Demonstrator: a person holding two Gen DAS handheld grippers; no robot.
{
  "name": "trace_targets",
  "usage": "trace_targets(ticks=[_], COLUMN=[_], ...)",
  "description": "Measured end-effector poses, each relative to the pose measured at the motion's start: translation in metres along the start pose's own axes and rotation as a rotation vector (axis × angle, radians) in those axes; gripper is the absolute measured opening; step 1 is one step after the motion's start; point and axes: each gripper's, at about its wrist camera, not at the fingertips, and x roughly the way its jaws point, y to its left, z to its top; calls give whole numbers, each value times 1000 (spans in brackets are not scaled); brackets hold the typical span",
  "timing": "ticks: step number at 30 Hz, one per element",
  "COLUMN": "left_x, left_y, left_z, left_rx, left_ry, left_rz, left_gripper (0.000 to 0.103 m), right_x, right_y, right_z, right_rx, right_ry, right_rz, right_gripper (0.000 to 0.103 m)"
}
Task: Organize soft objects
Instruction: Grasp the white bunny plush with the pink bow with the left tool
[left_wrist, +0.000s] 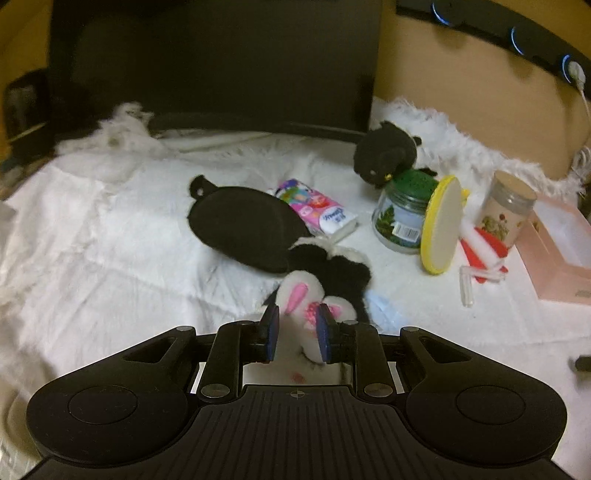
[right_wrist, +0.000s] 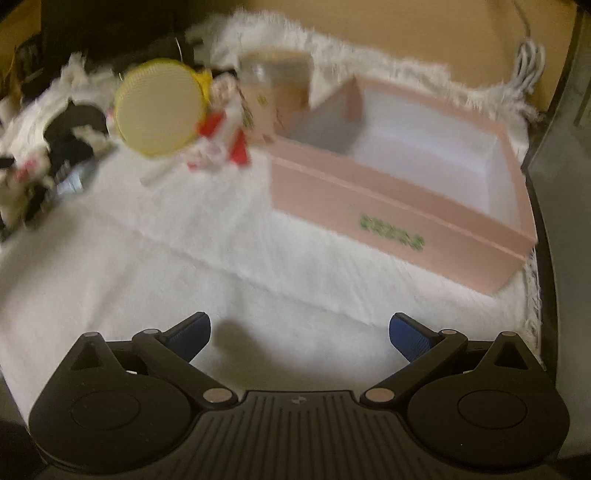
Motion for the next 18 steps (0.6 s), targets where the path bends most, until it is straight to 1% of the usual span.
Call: trace_targets(ticks=[2,4,6,7,8,9,10,11,13,15,16,18], left_x=[14,25,38,45,46,50,51,56,70,84,86,85], left_y=[1,5,-6,-3,-5,-11,-9,-9,-1,9,13,14], left_z=[6,9,16,18,17,18,18,19,21,21,21,19], left_rx=[-7,8,103,159,209,256,272,275,246,173,147,151], left_ry=[17,35,71,88,103,119,121,117,142,176,175,154], left_rz=[-50,-75,-109,-127,-140,-156,-163,-150,-121,-150,-167,-194], left_gripper=[25,32,54,60,72,82,83,83,81,85,84,83], right_x=[-7,-10,-14,-15,-16,-17,-18,-20,-24,-26,-28,-28], right_y=[16,33,51,57,64,71,76,82,90,96,98,101], right_z=[8,16,27,31,35,39,42,44,46,45,44,42], right_rx=[29,53,62,62,58,50,42,32,23,26,29,27], right_ry=[-34,-60,-88,-98,-104,-107,-109,-113,-125,-141,-146,-143], right_rz=[11,24,30,28,27,28,27,22,4,-16,-25,-39], right_gripper=[103,103,103,103,103,103,103,103,103,103,103,103])
